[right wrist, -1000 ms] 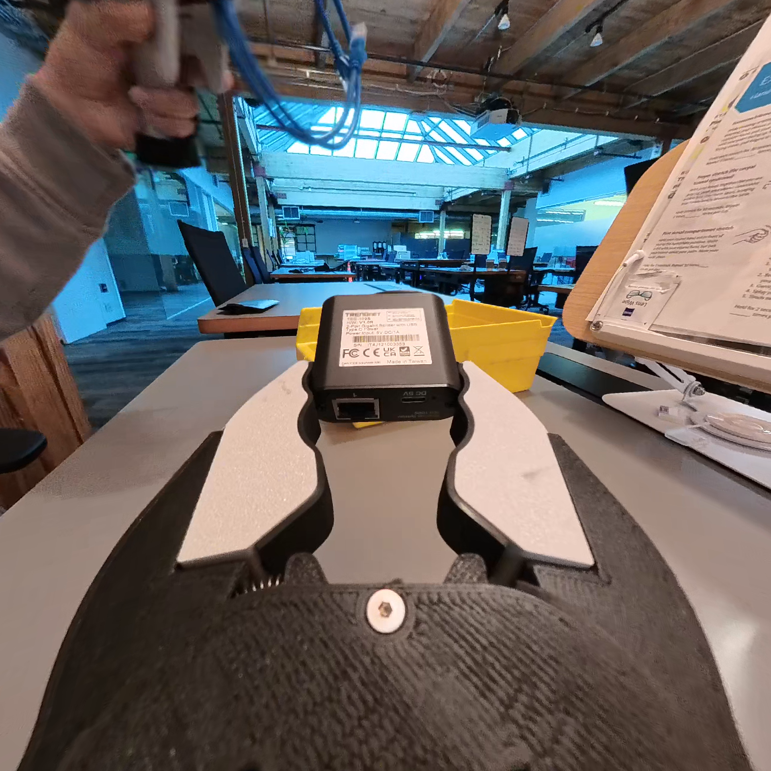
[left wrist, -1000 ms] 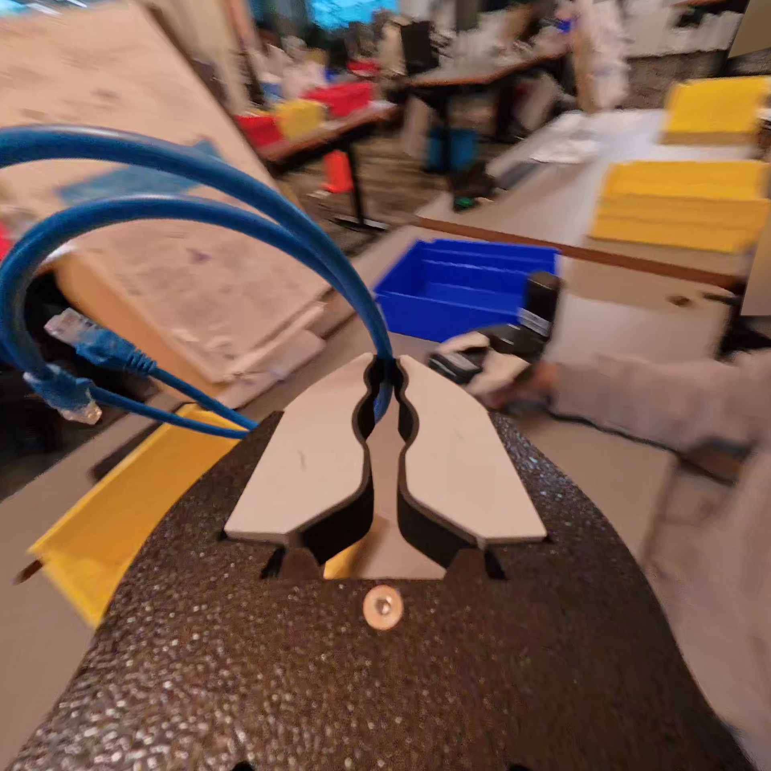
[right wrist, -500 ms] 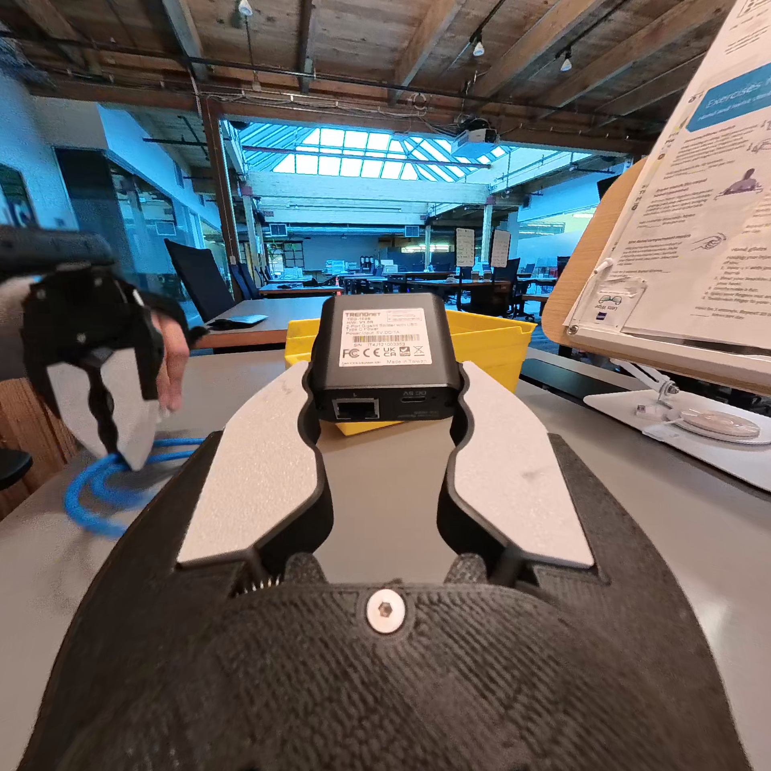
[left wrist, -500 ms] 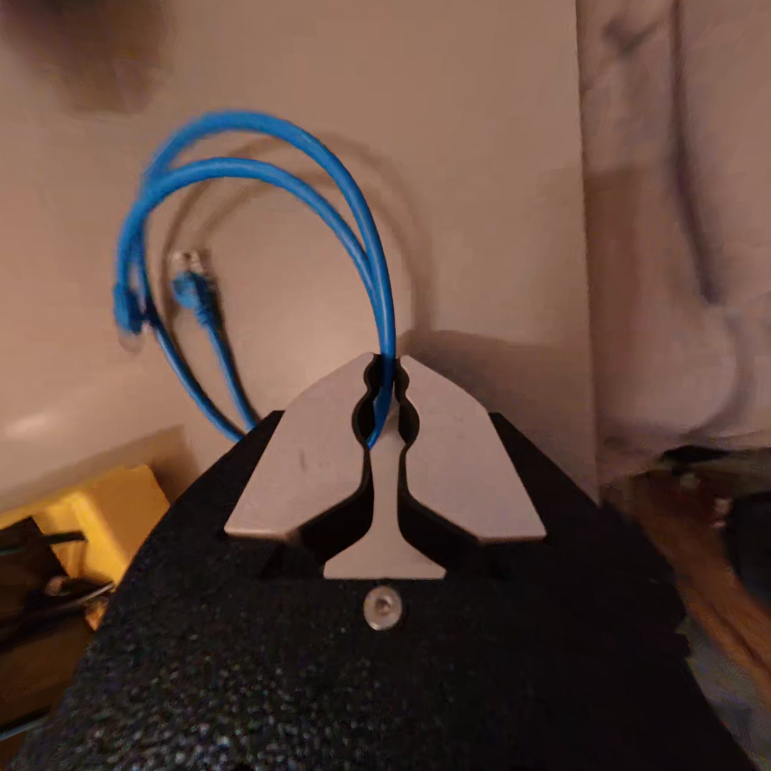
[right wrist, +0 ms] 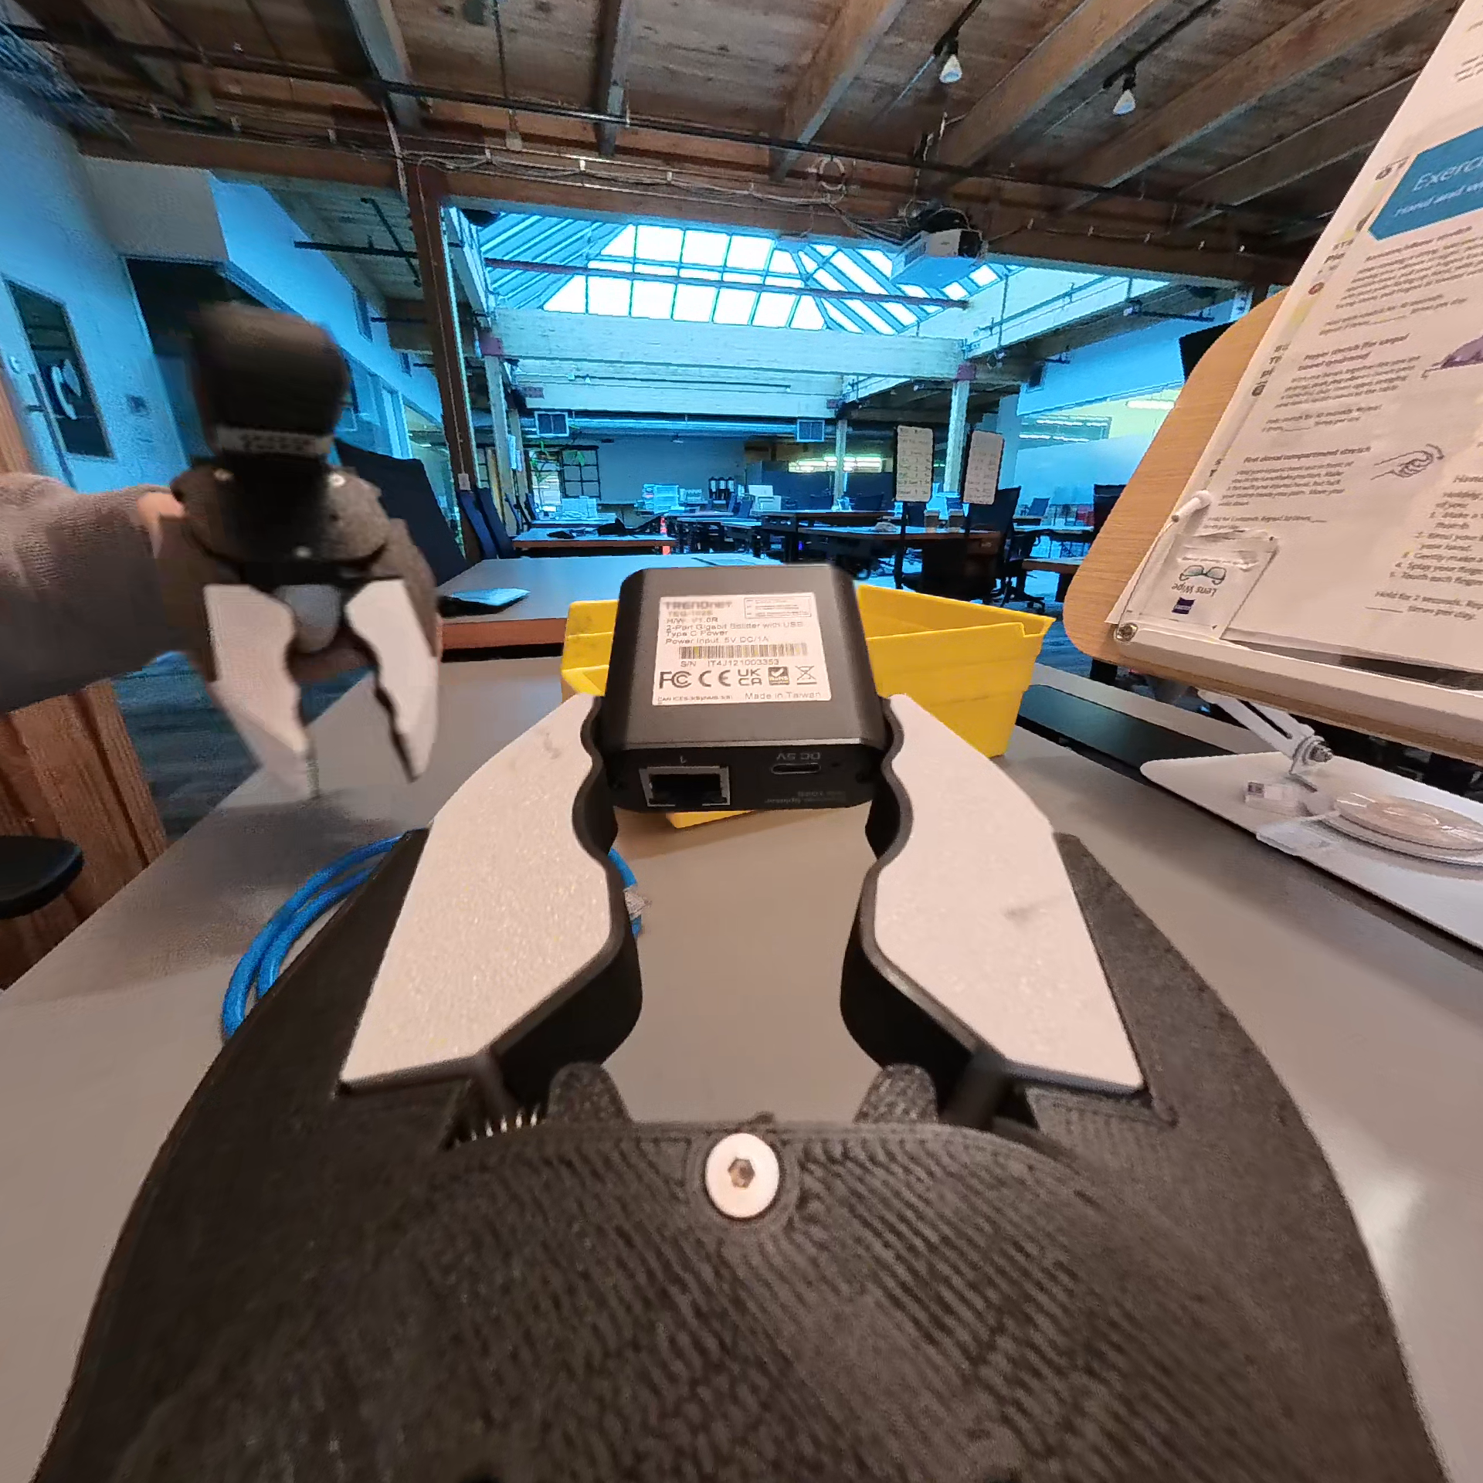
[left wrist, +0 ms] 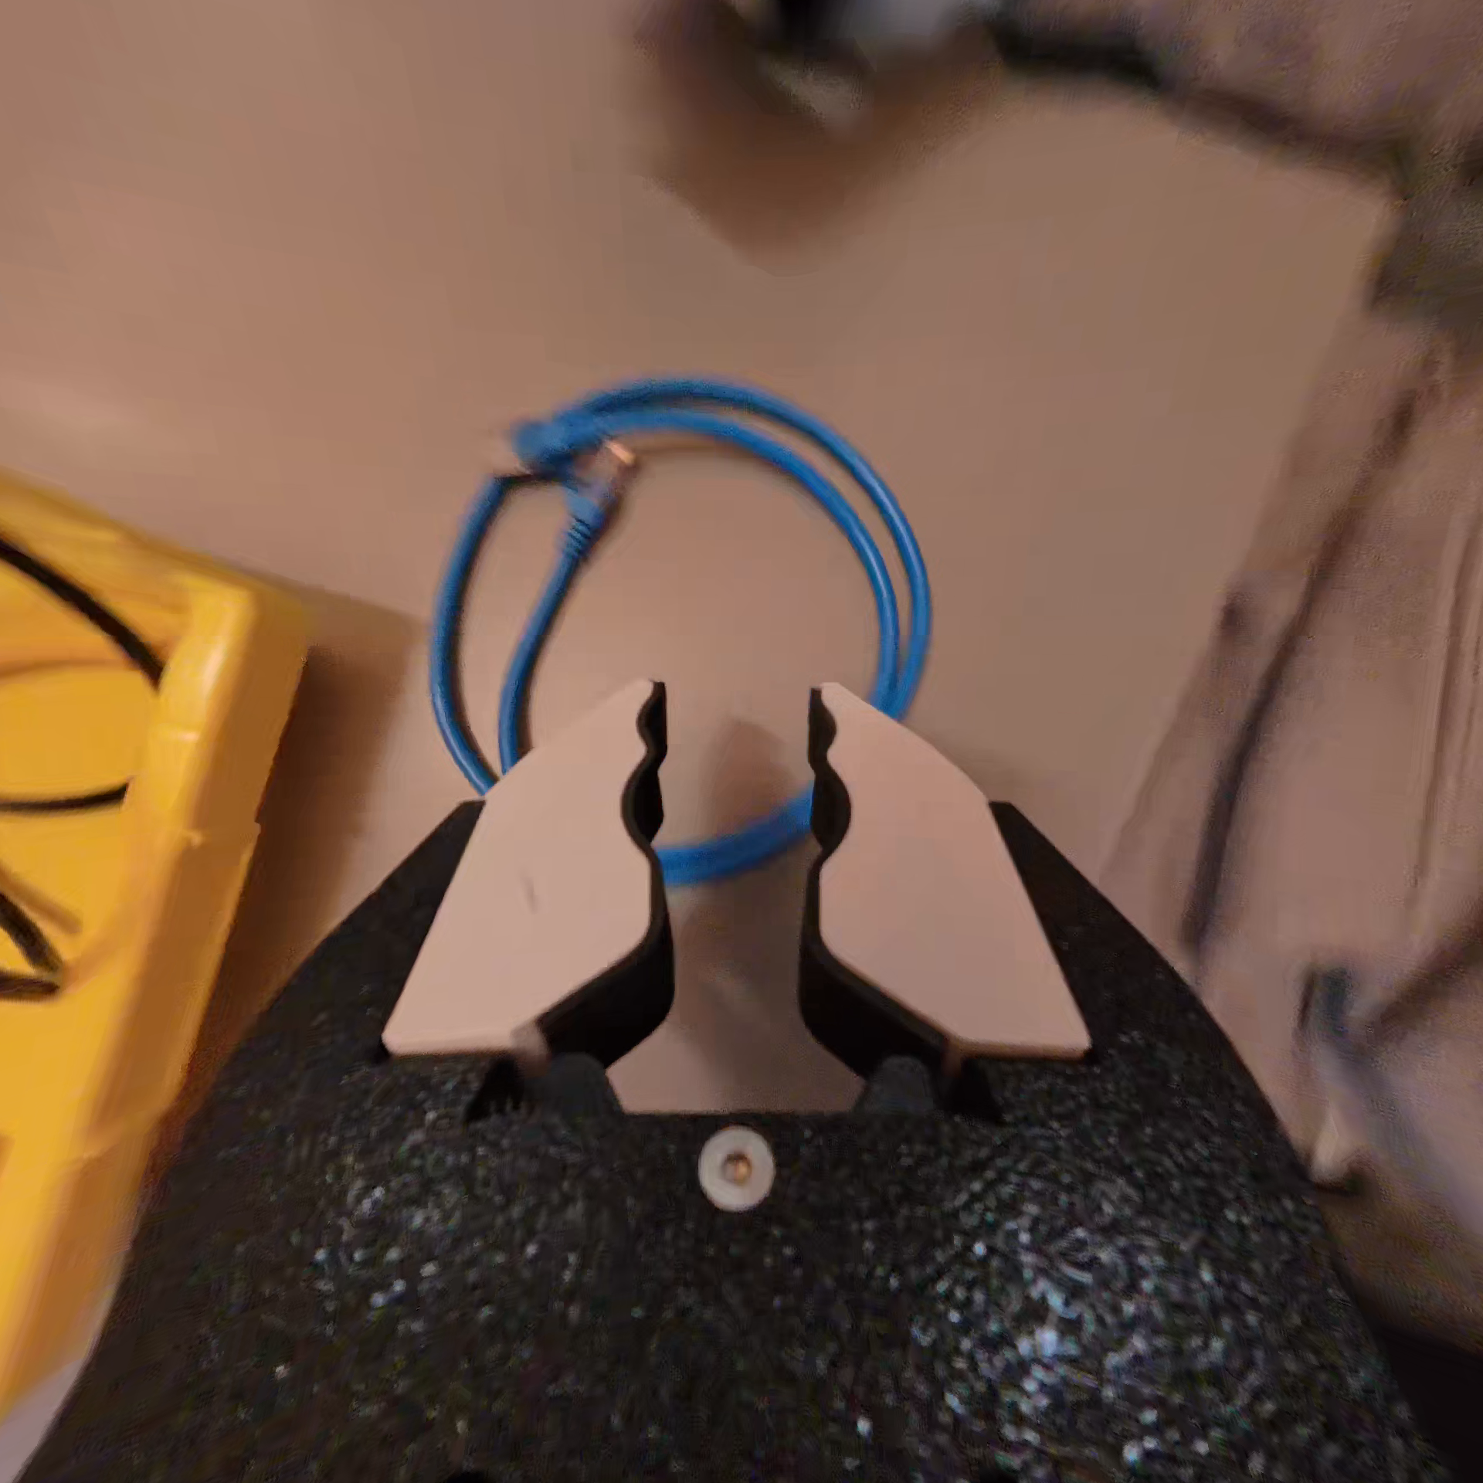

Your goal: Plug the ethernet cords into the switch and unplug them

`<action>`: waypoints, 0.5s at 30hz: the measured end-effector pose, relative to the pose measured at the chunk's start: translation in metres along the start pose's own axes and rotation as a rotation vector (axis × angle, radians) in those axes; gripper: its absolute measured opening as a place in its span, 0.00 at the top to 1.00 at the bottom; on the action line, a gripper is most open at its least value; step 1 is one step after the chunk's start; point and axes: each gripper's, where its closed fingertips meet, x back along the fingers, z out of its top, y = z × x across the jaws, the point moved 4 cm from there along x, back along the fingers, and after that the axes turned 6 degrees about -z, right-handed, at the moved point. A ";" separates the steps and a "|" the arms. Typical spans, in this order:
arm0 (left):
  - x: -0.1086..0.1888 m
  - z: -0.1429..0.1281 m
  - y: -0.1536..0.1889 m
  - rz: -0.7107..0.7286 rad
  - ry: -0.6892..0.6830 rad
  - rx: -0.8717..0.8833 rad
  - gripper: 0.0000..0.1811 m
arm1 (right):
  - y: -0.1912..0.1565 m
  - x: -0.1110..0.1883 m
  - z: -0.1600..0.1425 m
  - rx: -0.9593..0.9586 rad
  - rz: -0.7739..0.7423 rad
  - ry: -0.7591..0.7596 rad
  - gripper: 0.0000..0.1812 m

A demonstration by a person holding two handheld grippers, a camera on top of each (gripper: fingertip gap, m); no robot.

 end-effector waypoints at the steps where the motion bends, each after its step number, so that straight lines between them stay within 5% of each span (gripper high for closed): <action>1: -0.007 0.011 -0.004 0.037 0.053 0.144 0.82 | -0.001 -0.001 0.000 0.002 0.006 -0.003 0.66; 4: -0.043 0.035 0.002 -0.048 0.102 0.361 0.82 | -0.005 -0.002 -0.001 0.017 0.041 -0.006 0.66; 6: -0.069 0.043 0.006 -0.072 0.078 0.329 0.80 | -0.008 0.000 0.000 0.028 0.069 0.005 0.66; 10: -0.092 0.049 -0.019 0.150 0.036 0.331 0.80 | -0.011 0.006 0.004 0.013 0.120 0.057 0.66; 15: -0.109 0.053 -0.022 0.142 0.054 0.297 0.84 | -0.011 0.003 0.002 0.012 0.128 0.038 0.66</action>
